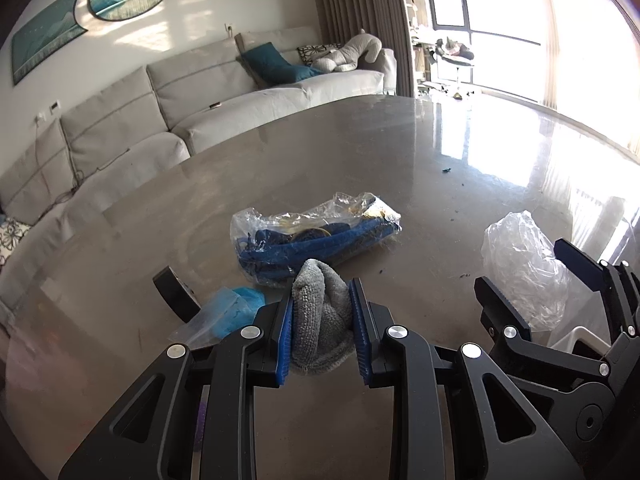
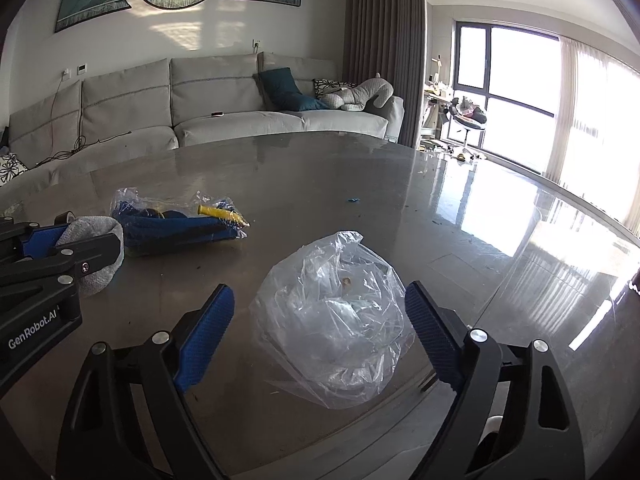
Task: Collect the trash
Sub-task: 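Close the right gripper on the crumpled clear plastic bag, then carry the grey cloth and clear bag in both grippers over the white bin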
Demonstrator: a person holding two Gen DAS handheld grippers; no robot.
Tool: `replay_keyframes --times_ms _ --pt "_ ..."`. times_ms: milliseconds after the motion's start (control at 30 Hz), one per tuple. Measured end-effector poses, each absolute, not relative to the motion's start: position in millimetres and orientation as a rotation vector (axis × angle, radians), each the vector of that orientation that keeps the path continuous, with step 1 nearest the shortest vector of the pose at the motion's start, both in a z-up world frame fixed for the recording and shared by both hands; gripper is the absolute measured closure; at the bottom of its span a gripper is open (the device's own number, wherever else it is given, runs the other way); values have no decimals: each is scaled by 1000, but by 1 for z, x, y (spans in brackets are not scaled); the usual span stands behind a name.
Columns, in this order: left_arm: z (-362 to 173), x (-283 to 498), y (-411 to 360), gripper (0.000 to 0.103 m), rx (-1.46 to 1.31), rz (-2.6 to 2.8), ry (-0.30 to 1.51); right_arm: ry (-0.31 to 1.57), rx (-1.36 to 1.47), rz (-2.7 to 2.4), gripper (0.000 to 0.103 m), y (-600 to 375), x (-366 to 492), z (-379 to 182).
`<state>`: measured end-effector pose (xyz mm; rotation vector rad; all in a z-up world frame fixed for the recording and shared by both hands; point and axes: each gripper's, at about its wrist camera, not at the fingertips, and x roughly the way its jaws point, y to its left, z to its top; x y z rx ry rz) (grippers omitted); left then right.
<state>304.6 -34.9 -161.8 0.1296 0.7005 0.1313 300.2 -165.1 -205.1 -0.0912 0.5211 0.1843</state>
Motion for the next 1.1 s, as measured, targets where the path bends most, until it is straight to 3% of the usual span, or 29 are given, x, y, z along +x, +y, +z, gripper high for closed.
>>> replay_keyframes --times_ms 100,200,700,1100 --pt "-164 306 -39 78 138 117 702 551 -79 213 66 -169 301 -207" --pt "-161 303 -43 78 143 105 677 555 -72 237 77 -171 297 -203" --pt "-152 284 -57 77 144 -4 650 441 -26 173 80 -201 230 -155" --pt "-157 244 -124 77 221 -238 603 428 -5 21 80 -246 167 -154"
